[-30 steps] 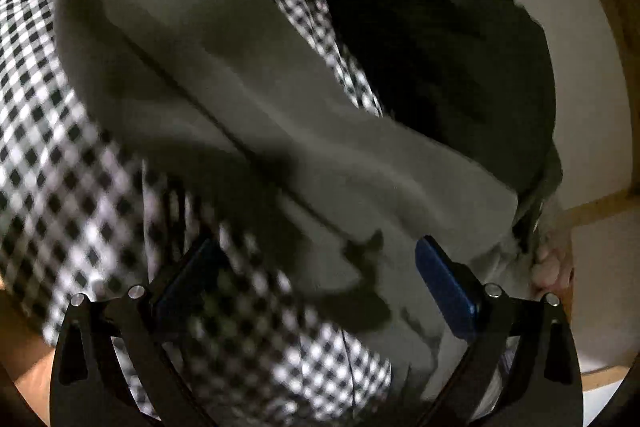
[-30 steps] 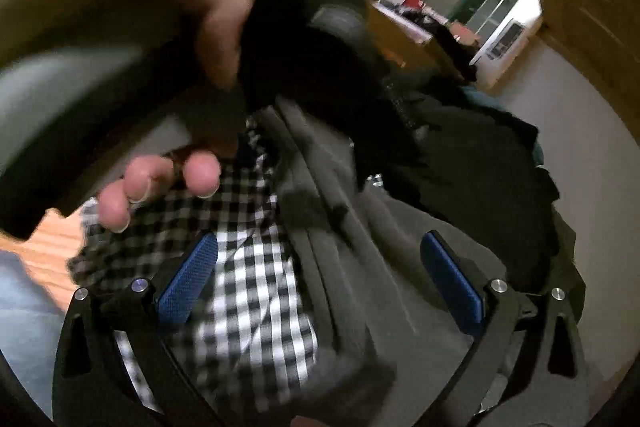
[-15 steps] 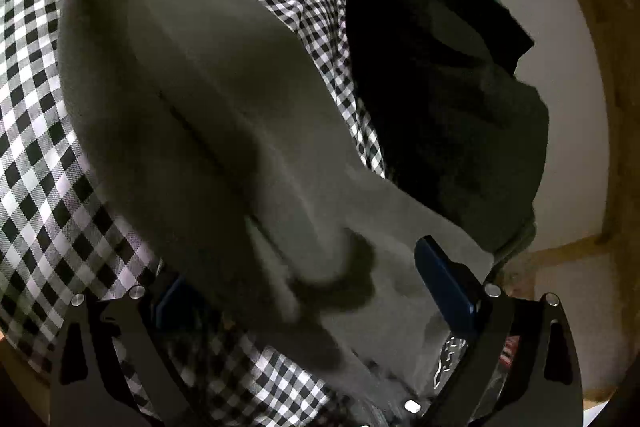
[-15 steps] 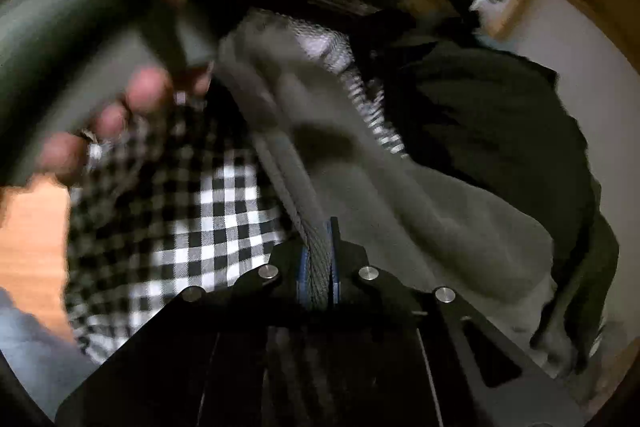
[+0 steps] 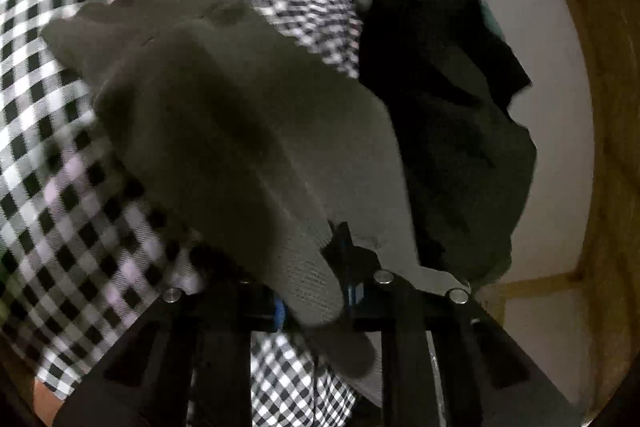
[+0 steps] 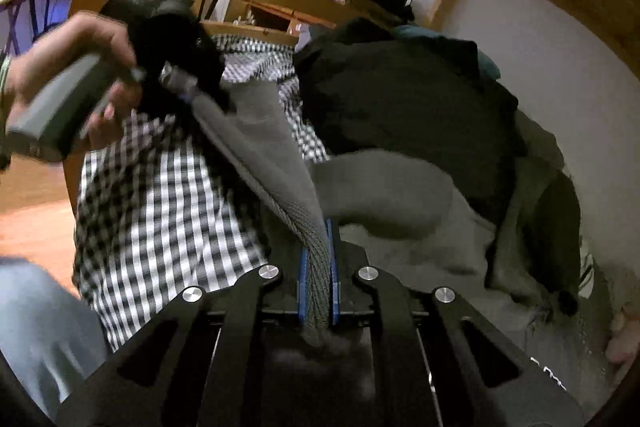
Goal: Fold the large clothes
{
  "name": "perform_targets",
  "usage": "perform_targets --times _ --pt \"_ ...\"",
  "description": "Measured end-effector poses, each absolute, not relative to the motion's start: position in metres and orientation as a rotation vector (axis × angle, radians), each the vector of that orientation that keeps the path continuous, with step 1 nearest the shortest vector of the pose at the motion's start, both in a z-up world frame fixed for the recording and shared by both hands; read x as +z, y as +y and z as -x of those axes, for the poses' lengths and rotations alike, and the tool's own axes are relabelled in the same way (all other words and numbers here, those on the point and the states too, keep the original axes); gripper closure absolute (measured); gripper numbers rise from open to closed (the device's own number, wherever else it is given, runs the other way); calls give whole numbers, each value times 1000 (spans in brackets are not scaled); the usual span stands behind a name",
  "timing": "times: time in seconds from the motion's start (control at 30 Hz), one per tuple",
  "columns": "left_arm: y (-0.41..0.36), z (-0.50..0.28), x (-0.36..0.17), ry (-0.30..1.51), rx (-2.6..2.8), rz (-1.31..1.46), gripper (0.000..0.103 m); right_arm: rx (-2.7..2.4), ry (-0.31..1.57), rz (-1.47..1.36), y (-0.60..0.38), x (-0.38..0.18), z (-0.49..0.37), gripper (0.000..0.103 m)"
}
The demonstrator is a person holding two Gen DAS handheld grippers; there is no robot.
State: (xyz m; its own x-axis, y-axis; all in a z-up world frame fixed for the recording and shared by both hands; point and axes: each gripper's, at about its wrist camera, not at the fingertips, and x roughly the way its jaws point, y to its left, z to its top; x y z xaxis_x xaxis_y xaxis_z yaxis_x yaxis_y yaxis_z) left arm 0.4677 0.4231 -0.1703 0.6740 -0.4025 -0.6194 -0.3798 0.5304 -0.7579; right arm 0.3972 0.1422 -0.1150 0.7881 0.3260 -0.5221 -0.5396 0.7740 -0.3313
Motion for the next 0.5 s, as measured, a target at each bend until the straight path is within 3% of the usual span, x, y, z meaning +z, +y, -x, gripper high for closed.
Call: perform_targets --times 0.27,0.37,0.43,0.5 --pt "363 -466 -88 698 -159 732 91 583 605 321 108 -135 -389 89" --pt "337 -466 -64 664 -190 651 91 619 644 225 85 -136 -381 71" --pt "311 -467 -44 635 -209 560 91 597 636 169 61 -132 -368 22" --pt "279 -466 -28 615 -240 451 91 556 603 115 34 -127 -353 14"
